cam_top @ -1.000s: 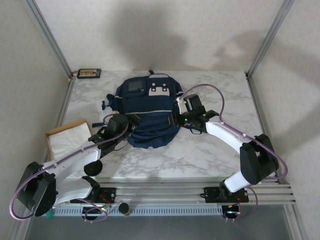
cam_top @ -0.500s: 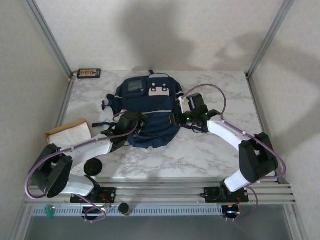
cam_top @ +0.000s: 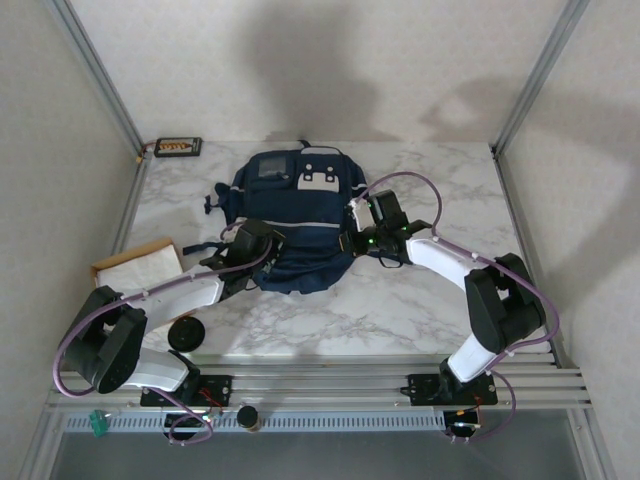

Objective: Pack the student bag

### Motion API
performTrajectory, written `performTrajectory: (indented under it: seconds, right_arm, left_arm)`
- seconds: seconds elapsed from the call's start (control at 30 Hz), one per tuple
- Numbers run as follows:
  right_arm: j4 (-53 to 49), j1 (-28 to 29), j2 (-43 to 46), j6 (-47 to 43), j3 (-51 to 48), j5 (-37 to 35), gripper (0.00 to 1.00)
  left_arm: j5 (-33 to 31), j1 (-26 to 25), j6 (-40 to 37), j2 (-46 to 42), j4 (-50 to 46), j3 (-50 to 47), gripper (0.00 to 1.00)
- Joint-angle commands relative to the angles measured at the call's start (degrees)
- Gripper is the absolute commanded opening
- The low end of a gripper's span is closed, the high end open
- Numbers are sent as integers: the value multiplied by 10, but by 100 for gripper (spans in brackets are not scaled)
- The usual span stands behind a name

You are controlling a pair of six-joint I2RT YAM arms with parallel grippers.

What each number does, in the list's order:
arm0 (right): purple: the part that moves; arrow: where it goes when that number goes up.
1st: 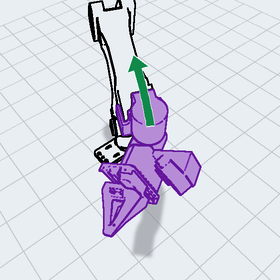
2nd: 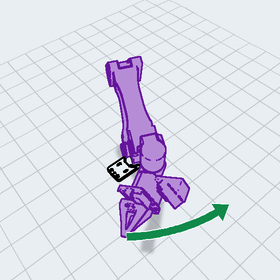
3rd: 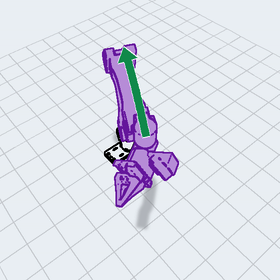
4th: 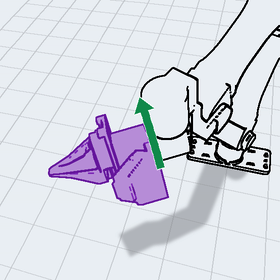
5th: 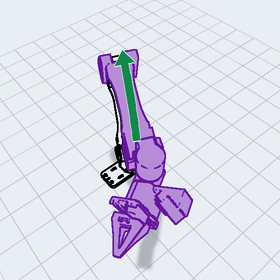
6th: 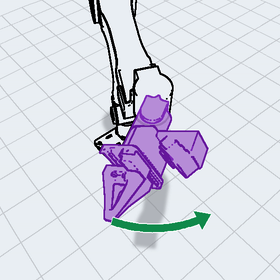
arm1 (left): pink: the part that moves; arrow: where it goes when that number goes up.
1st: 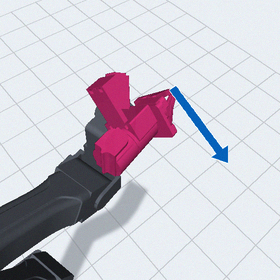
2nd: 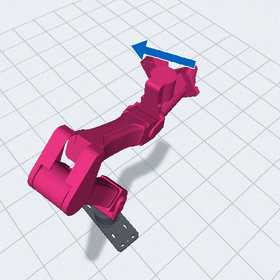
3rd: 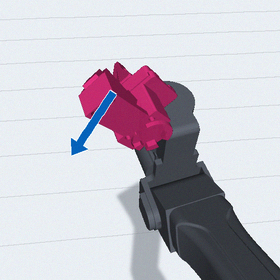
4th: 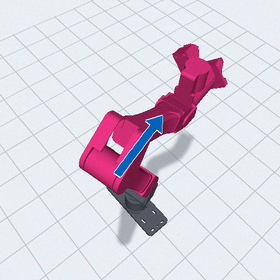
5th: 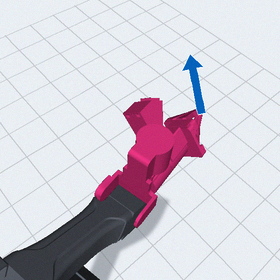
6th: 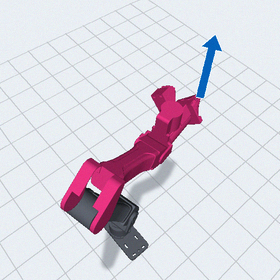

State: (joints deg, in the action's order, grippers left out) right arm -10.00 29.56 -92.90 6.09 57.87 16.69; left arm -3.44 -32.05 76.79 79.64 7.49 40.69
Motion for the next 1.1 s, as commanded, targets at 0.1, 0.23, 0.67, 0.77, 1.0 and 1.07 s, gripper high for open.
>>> performTrajectory:
  seconds: [0.1,0.23,0.67,0.77,1.0,1.07]
  right_arm:
    - [-9,-6,18,0,14,-82,5]
    - [-22,-8,10,-9,33,-106,2]
    - [-25,-17,-18,7,87,-144,0]
    - [-21,-20,-24,13,99,-151,0]
    - [-26,-22,-46,24,130,-192,1]
    - [-25,-22,-58,31,141,-192,7]
  left_arm:
    - [-28,47,-46,-18,-27,1,0]
    - [-17,72,-86,-43,-46,-10,0]
    - [14,154,-210,-68,-128,3,0]
    - [13,158,-230,-61,-143,15,0]
    - [11,165,-263,-50,-157,38,0]
    - [20,165,-271,-43,-160,48,0]
